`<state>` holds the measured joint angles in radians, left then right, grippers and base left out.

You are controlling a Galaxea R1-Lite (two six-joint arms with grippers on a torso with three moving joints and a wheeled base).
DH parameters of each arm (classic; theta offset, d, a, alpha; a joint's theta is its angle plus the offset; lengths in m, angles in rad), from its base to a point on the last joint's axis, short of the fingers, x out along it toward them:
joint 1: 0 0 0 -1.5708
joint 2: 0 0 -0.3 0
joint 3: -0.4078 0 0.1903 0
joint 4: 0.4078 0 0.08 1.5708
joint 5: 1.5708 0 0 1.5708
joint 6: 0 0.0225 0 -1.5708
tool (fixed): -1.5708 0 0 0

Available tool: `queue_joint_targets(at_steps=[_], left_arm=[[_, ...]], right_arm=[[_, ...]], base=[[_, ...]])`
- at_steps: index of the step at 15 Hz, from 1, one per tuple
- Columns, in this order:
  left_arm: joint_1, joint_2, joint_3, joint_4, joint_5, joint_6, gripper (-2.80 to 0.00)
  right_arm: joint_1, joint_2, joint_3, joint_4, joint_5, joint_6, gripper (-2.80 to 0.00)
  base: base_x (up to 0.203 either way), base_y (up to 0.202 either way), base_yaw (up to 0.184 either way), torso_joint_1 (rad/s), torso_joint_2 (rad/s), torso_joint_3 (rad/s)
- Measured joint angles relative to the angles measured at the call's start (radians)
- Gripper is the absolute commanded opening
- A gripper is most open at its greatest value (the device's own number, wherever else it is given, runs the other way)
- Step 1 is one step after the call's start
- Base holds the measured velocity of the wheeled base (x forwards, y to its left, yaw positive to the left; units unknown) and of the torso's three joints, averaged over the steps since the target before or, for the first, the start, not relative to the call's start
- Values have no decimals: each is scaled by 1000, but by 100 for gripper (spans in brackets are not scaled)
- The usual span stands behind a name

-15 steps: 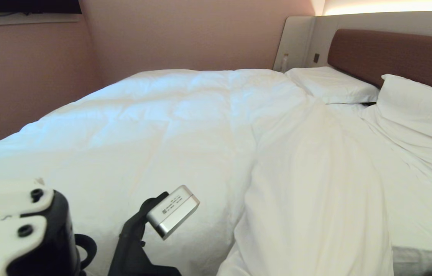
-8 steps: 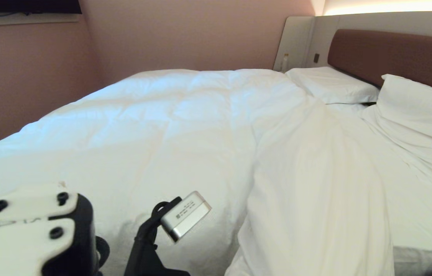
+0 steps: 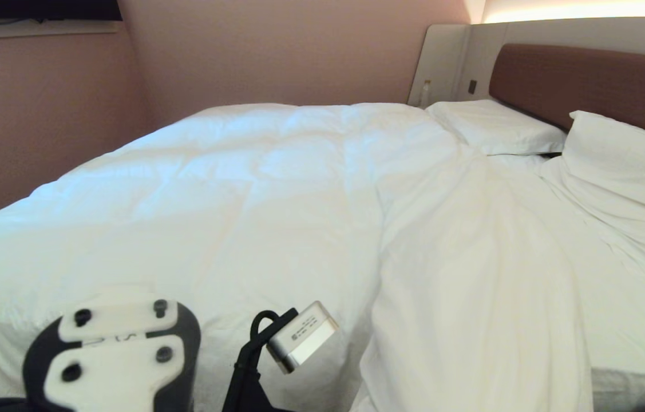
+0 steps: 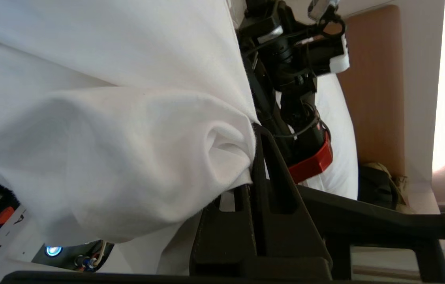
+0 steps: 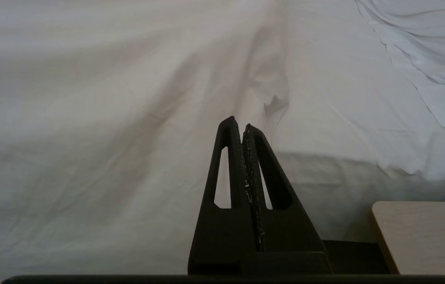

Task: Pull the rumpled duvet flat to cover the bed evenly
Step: Flatten the corners of the folded blanket

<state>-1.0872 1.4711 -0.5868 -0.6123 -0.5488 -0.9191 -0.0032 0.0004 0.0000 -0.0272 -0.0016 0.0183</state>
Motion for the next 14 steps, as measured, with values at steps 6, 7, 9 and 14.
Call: queue_joint_targets(at_steps=[6, 7, 9, 14], left_arm=[[0, 96, -23, -3, -75, 23, -280], [0, 108, -28, -2, -75, 22, -280], [0, 126, -37, -2, -75, 22, -280], [0, 156, -55, -3, -75, 23, -280]], right_arm=[[0, 0, 0, 0, 0, 0, -280], [0, 0, 0, 0, 0, 0, -280], [0, 0, 0, 0, 0, 0, -280], [0, 0, 0, 0, 0, 0, -280]], base=[[0, 0, 0, 0, 0, 0], [0, 0, 0, 0, 0, 0], [0, 0, 0, 0, 0, 0], [0, 0, 0, 0, 0, 0]])
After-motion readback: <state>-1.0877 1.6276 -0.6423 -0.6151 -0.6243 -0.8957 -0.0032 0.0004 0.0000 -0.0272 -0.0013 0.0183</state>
